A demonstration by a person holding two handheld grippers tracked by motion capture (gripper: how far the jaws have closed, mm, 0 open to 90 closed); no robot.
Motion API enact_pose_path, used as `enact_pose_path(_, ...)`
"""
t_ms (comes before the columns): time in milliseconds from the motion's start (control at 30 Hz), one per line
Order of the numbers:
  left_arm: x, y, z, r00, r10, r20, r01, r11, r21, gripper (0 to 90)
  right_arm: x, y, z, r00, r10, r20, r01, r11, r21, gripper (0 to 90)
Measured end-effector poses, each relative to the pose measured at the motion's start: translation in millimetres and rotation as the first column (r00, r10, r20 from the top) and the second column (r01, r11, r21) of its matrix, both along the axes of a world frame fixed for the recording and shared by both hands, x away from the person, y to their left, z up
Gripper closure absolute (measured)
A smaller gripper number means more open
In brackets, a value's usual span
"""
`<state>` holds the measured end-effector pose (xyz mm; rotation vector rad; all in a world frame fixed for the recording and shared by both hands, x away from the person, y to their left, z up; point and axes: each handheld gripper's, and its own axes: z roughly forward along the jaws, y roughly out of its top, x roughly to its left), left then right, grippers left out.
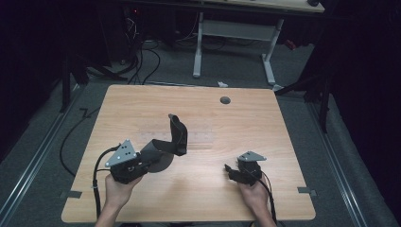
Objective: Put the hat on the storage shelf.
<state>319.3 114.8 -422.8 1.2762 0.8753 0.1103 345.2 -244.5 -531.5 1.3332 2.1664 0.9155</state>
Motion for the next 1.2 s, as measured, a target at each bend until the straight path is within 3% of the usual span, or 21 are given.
enact_pose_path(533, 18.0, 17.0, 5.8, 0.9957, 0.092, 0.013, -0.091, 0.9953, -0.032, 86.3, 0.0, 0.1, 0.0, 1.0000, -0.001, 0.000, 0.001, 1.0000, 0.000, 37.4)
enact_pose_path(800, 29.9, 25.5, 10.9, 0.9907, 0.135, 0.019, -0.133, 0.9895, -0.057, 86.3, 0.0, 0.1, 0.0, 1.0000, -0.002, 0.000, 0.002, 1.0000, 0.000, 37.4)
enact_pose_path(933, 38.7, 28.6, 13.8, 0.9880, 0.153, 0.023, -0.151, 0.9860, -0.071, 86.3, 0.0, 0.0, 0.0, 1.0000, -0.003, 0.000, 0.003, 1.0000, 0.000, 37.4)
enact_pose_path(1200, 58.1, 33.3, 15.9, 0.9839, 0.178, 0.019, -0.176, 0.9825, -0.060, 86.3, 0.2, -0.1, 0.0, 1.0000, -0.003, 0.001, 0.003, 1.0000, -0.001, 37.3)
